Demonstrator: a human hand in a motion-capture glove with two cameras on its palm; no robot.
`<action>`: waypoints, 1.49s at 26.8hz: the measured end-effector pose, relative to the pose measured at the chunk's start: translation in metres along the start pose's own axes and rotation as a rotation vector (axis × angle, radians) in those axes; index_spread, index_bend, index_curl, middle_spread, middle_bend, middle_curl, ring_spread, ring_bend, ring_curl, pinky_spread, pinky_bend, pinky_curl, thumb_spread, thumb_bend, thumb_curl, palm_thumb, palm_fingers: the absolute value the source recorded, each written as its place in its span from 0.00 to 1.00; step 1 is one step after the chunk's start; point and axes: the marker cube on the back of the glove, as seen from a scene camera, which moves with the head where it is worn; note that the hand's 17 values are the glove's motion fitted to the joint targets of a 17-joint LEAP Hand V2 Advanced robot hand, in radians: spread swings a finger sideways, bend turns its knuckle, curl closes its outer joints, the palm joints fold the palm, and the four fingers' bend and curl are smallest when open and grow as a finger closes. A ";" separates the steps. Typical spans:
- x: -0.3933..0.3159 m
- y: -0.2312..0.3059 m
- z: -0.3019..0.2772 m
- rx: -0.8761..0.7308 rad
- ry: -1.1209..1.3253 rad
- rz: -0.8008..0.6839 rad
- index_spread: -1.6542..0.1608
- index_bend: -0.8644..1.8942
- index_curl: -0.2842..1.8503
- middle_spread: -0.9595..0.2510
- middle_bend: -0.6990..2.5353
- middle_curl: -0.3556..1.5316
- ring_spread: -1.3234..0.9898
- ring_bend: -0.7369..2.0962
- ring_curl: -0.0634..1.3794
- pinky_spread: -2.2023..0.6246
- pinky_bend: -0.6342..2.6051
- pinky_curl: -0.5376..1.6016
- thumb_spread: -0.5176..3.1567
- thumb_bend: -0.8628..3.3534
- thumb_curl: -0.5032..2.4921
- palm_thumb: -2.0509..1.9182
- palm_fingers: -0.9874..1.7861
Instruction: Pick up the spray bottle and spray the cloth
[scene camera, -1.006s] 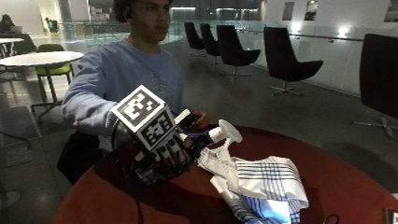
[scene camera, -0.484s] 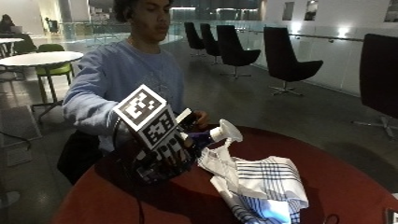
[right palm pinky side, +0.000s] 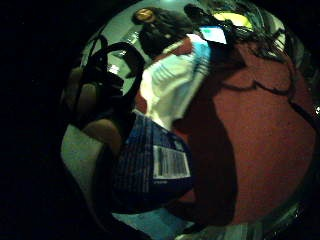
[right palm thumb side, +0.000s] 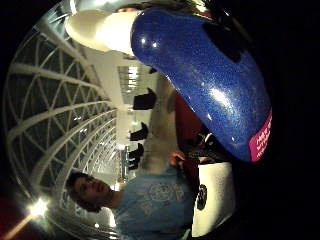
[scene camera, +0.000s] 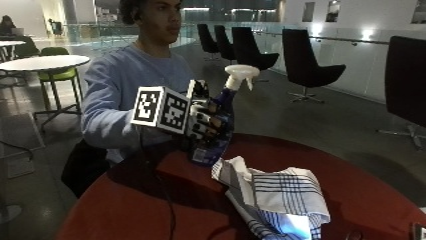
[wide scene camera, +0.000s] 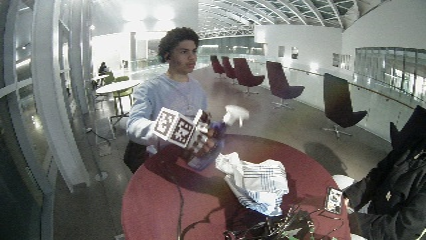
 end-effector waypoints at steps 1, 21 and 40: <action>-0.009 0.000 0.008 0.020 -0.046 -0.040 0.76 0.33 0.20 0.77 0.30 0.41 0.58 0.47 0.30 0.84 0.35 0.42 0.36 0.20 0.41 0.77 0.67; -0.073 -0.038 0.282 -0.033 -0.300 -0.298 0.75 0.34 0.20 0.75 0.30 0.41 0.57 0.46 0.30 0.84 0.34 0.42 0.36 0.20 0.41 0.77 0.66; -0.062 -0.021 0.296 -0.116 -0.177 -0.310 0.73 0.32 0.19 0.74 0.31 0.42 0.57 0.45 0.31 0.85 0.34 0.43 0.39 0.20 0.40 0.76 0.58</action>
